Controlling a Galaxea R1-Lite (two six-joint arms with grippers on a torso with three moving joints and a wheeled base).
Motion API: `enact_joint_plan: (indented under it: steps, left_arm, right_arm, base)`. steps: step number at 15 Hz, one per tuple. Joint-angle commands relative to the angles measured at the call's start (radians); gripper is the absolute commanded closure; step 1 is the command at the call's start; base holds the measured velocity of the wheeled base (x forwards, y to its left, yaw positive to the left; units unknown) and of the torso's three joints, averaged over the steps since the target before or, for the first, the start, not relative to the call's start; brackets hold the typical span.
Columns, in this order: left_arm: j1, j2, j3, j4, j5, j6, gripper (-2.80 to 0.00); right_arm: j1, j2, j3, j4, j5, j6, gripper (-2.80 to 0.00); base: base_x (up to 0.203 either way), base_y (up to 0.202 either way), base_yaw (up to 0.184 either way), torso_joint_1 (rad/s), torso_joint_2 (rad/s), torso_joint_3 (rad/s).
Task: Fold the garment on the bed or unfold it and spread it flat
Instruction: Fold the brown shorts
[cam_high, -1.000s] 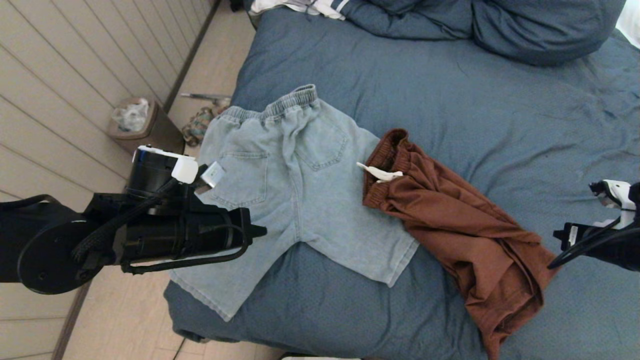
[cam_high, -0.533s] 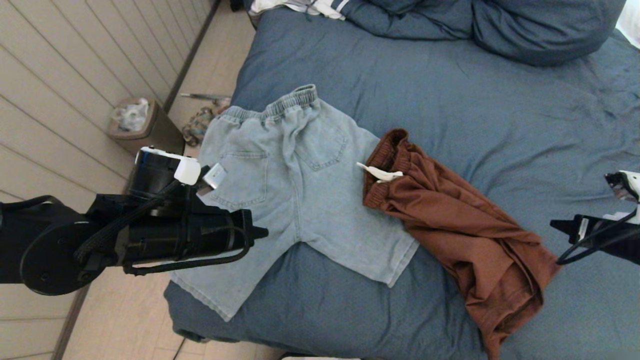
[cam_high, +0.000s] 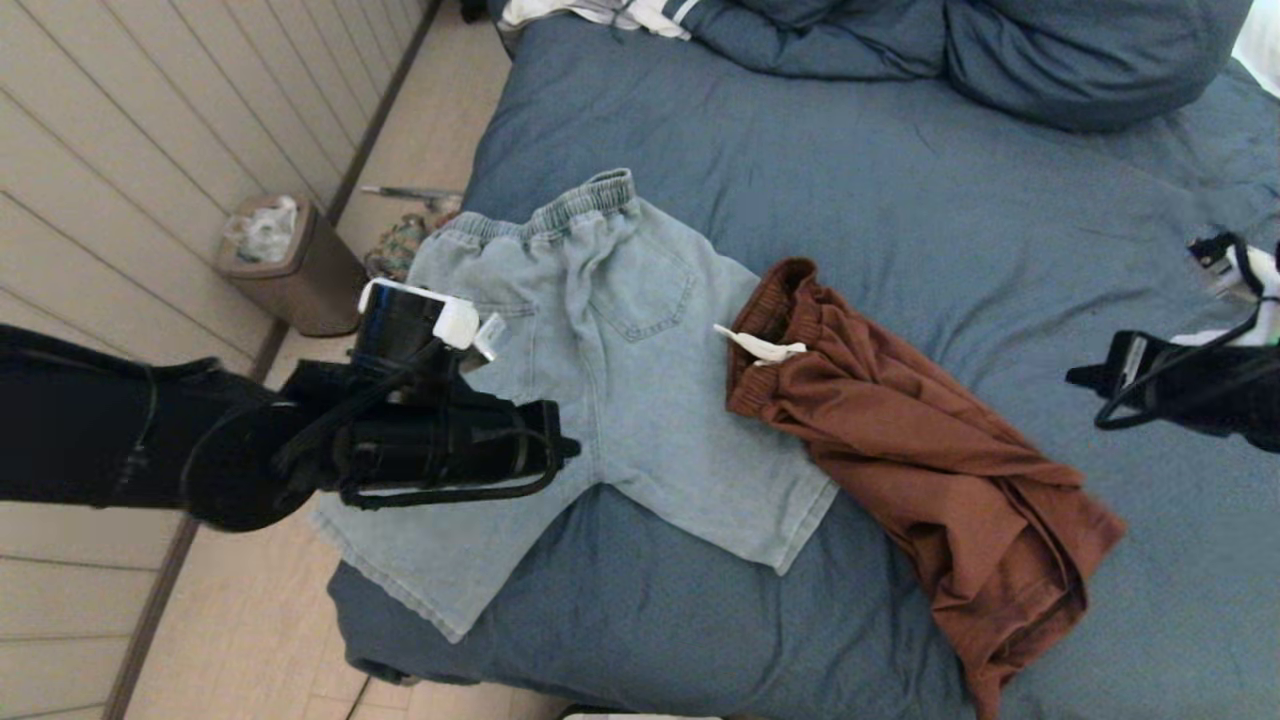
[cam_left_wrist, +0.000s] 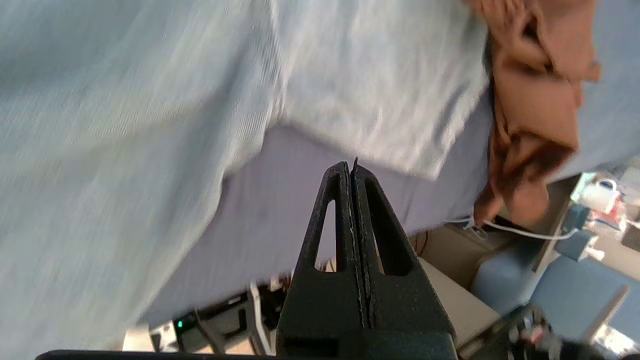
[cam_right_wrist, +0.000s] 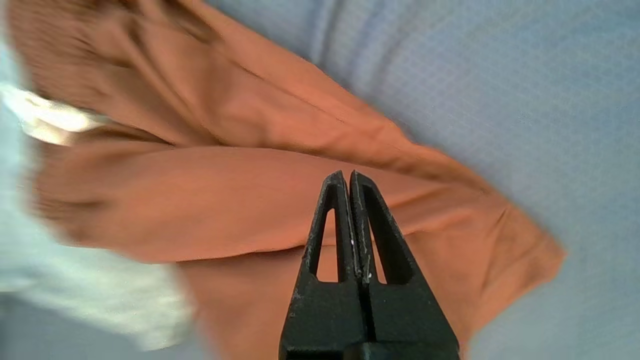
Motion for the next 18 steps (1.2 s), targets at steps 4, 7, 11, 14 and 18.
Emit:
enact_joint_plan:
  steps: [4, 7, 11, 14, 18]
  left_arm:
    - [-0.061, 0.174, -0.277, 0.080, 0.007, -0.022, 0.00]
    - [-0.067, 0.080, -0.135, 0.071, 0.060, -0.044, 0.00]
    - [-0.068, -0.036, 0.104, -0.081, 0.169, -0.049, 0.00]
    - [-0.068, -0.062, 0.186, -0.211, 0.221, -0.047, 0.00]
    - [-0.071, -0.044, 0.204, -0.211, 0.214, -0.045, 0.00]
  right_arm:
    - [0.241, -0.025, -0.198, 0.401, 0.018, 0.080, 0.00]
    - [0.474, 0.109, -0.277, 0.380, -0.101, 0.039, 0.00]
    - [0.693, 0.355, -0.415, 0.315, -0.389, -0.064, -2.80]
    - [0.774, 0.455, -0.437, 0.088, -0.512, -0.183, -2.80]
    - [0.849, 0.468, -0.415, -0.016, -0.615, -0.295, -2.80]
  base:
    - [0.000, 0.000, 0.000, 0.000, 0.00, 0.000]
    - [0.000, 0.000, 0.000, 0.000, 0.00, 0.000]
    - [0.000, 0.000, 0.000, 0.000, 0.00, 0.000]
    - [0.000, 0.000, 0.000, 0.000, 0.00, 0.000]
    - [0.000, 0.000, 0.000, 0.000, 0.00, 0.000]
